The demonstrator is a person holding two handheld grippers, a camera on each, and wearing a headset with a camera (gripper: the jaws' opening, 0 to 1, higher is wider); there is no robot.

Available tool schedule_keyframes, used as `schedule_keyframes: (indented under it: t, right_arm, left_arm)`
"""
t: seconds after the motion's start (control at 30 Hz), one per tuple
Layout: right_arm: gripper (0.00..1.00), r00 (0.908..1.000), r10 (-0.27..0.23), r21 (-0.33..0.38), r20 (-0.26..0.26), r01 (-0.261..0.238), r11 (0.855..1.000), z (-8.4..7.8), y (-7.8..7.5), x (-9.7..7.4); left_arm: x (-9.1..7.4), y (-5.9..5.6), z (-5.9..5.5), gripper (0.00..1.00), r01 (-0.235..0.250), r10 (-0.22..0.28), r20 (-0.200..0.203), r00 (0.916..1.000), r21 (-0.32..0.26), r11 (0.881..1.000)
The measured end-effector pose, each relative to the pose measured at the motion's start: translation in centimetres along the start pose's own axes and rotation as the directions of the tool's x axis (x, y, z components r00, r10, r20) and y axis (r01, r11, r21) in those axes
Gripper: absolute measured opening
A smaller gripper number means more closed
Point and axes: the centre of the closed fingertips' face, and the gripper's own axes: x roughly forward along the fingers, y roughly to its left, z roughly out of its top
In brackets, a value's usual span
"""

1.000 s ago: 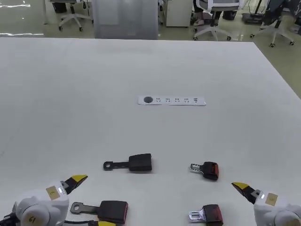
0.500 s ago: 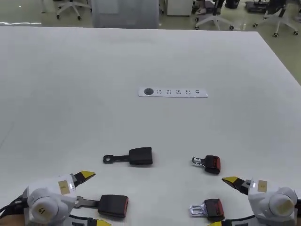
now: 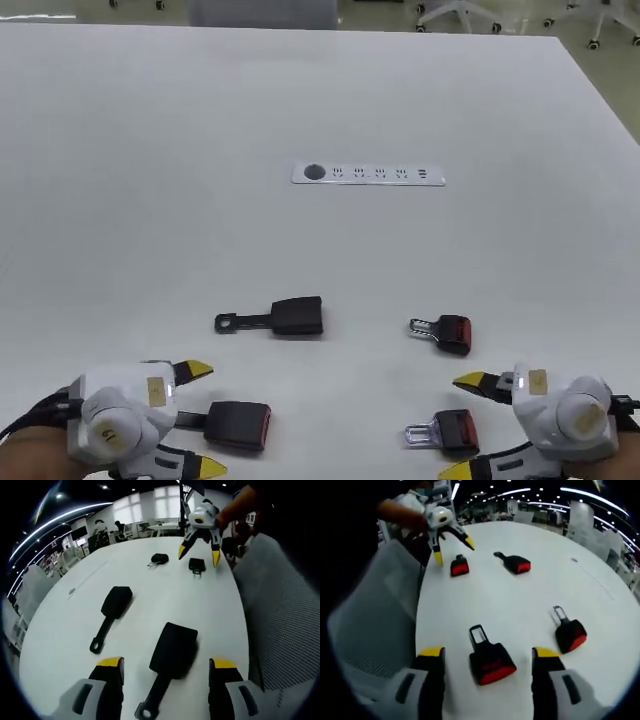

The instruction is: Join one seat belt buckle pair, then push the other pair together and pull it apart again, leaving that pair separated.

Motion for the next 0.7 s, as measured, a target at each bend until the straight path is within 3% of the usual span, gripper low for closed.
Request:
schedule_keyframes:
  t: [0.13, 0.47, 0.7]
  right_arm:
    - [0.66, 0.9986, 0.031, -0.036, -0.042, -0.033, 0.999, -0.8, 0.0, 0.3]
    - [0.53, 0.9928, 0.085, -0.069, -0.084, -0.091, 0.993, -1.4, -0.1, 0.9]
    - [0.45, 0.9909, 0.098, -0.112, -0.092, -0.109, 0.988, -1.5, -0.4, 0.6]
  left_arm:
    - [0.8, 0.1, -0.4, 0.68, 0.029, -0.028, -0.021, 0.9994, 0.029, 0.999]
    - [2.1, 0.7, -0.9, 0.57, 0.068, -0.065, -0.05, 0.9966, 0.053, 0.996]
    - [2.5, 0.0, -0.6, 0.52, 0.111, -0.11, -0.034, 0.9934, 0.034, 0.993]
